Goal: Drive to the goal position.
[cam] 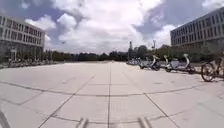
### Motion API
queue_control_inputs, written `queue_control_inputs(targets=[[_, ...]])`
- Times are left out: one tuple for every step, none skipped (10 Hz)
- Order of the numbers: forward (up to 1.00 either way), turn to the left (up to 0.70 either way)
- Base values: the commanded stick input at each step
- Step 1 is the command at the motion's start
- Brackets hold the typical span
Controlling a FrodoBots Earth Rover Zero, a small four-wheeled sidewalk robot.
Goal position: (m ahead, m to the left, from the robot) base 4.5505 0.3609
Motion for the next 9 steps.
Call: queue_control_inputs(targets=[[0.50, 0.00], [0.50, 0.00], [0.50, 0.00], [0.50, 0.00], [0.50, 0.00], [0.50, 0.00], [0.50, 0.00], [0.50, 0.00], [0.50, 0.00]])
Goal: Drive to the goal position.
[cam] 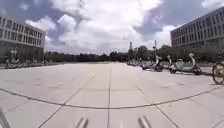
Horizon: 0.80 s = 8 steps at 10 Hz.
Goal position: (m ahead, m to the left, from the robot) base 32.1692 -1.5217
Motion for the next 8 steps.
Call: queue_control_inputs(targets=[[0.50, 0.00], [0.50, 0.00], [0.50, 0.00], [0.50, 0.00], [0.50, 0.00], [0.50, 0.00], [0.50, 0.00], [0.50, 0.00]])
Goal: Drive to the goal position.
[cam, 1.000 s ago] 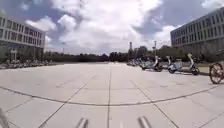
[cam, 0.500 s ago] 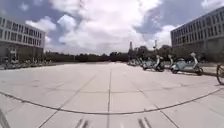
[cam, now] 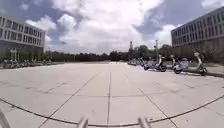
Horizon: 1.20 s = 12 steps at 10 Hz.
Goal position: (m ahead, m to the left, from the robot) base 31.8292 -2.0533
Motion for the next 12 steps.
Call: queue_control_inputs(targets=[[0.50, 0.00], [0.50, 0.00], [0.50, 0.00], [0.50, 0.00], [0.50, 0.00], [0.50, 0.00], [0.50, 0.00], [0.50, 0.00], [0.50, 0.00], [0.50, 0.00], [0.50, 0.00], [0.50, 0.00]])
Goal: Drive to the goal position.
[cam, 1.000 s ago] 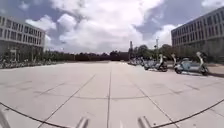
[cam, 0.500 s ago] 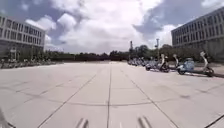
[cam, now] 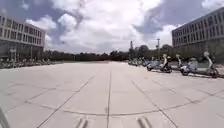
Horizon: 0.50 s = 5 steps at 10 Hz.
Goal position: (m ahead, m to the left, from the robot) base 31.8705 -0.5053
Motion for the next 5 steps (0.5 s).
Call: queue_control_inputs(targets=[[0.50, 0.00], [0.50, 0.00], [0.50, 0.00], [0.50, 0.00], [0.50, 0.00]])
